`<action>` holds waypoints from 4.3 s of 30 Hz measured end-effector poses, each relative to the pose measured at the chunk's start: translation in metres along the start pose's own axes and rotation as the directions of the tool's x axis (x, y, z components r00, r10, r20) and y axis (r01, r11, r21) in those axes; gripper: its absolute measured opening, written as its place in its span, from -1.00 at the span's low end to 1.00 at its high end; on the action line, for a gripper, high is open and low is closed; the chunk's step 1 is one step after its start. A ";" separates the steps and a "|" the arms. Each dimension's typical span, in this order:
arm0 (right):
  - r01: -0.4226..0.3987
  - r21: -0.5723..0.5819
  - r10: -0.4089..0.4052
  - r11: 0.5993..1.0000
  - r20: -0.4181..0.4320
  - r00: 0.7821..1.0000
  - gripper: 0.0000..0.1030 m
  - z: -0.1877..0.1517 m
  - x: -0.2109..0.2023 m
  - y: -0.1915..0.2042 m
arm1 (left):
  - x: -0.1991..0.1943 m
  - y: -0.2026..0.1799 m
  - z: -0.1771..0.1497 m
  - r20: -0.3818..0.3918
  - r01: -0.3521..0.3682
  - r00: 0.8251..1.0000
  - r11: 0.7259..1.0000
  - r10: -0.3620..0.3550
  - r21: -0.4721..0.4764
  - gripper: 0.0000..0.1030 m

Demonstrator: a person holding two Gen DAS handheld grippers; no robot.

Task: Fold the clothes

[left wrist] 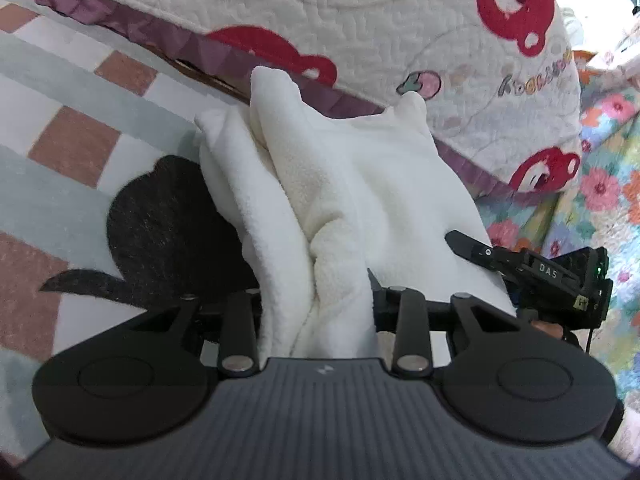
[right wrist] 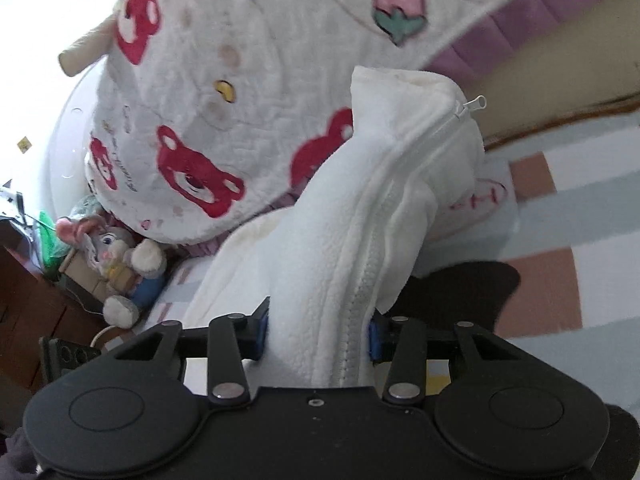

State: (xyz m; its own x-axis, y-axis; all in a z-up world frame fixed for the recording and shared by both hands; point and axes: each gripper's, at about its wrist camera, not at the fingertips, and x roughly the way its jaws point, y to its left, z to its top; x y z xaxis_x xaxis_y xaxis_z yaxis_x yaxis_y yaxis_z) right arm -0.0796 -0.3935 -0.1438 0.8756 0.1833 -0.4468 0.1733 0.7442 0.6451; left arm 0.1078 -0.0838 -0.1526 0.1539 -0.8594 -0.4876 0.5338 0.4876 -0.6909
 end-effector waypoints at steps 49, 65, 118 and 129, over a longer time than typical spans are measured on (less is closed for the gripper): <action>-0.313 0.013 0.312 0.950 -0.136 0.940 -0.04 -0.058 0.394 0.274 | -0.232 0.270 0.173 -0.001 -0.782 0.623 0.623 0.782 -0.015 -0.35; -0.516 -0.154 0.481 0.842 -0.217 0.850 -0.06 -0.004 0.394 0.381 | -0.339 0.224 0.194 0.240 -0.692 0.657 0.698 0.715 -0.185 -0.37; -0.248 -0.216 0.139 0.944 -0.421 0.896 0.00 -0.130 0.337 0.260 | -0.245 0.285 0.112 0.046 -0.677 0.727 0.726 0.685 -0.117 -0.69; -0.257 -0.347 0.104 0.902 -0.404 0.909 -0.52 -0.159 0.309 0.262 | -0.235 0.266 0.112 0.020 -0.898 0.441 0.441 0.897 -0.005 -0.07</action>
State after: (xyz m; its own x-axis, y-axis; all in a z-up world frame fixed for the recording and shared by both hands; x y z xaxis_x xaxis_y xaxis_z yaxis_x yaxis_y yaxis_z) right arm 0.1650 -0.0396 -0.2113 0.6319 0.5032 -0.5894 -0.2251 0.8469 0.4817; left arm 0.3062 0.2308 -0.1618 0.5639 0.0556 -0.8240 0.0932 0.9871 0.1304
